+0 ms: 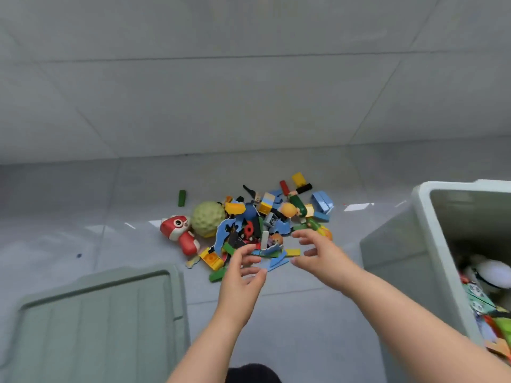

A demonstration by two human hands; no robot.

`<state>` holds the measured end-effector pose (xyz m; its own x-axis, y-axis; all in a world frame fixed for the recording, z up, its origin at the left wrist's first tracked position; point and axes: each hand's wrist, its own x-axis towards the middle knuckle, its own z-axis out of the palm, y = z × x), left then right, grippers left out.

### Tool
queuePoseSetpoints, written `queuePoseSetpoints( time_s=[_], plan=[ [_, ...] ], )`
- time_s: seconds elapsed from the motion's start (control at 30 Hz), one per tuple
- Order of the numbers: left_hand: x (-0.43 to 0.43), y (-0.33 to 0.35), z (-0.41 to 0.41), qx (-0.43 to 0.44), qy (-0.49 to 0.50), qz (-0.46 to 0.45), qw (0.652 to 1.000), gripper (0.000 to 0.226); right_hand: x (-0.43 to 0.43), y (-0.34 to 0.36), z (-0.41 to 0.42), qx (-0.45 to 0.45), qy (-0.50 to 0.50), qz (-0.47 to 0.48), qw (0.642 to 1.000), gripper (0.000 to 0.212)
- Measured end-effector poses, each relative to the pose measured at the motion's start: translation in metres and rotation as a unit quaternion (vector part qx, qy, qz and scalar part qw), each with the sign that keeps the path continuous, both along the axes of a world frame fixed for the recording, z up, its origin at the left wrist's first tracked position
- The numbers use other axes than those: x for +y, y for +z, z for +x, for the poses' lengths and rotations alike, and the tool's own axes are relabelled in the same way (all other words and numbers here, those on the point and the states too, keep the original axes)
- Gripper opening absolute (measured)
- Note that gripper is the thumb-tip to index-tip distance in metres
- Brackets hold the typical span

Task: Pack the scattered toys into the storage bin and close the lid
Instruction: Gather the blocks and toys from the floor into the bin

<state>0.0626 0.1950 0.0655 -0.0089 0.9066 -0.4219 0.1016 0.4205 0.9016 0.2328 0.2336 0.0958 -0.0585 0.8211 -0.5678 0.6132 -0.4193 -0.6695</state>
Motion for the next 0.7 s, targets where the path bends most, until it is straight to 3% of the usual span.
queuePoseSetpoints(
  time_s=[0.2,0.37,0.5,0.7],
  plan=[
    [0.043,-0.050,-0.062,-0.021,0.040,-0.075,0.996,0.038,0.046,-0.105,-0.051,-0.129,0.079,-0.015,0.988,0.067],
    [0.041,-0.080,-0.064,-0.090,0.057,-0.166,0.980,0.035,0.050,-0.158,-0.058,-0.165,0.064,-0.019,0.984,0.037],
    [0.037,-0.088,-0.050,-0.196,0.123,-0.230,0.945,0.021,0.054,-0.174,-0.059,-0.200,0.043,0.022,0.979,0.021],
    [0.053,-0.099,-0.026,-0.314,0.189,-0.304,0.879,0.030,0.050,-0.157,-0.047,-0.109,-0.101,0.043,0.988,0.015]
  ],
)
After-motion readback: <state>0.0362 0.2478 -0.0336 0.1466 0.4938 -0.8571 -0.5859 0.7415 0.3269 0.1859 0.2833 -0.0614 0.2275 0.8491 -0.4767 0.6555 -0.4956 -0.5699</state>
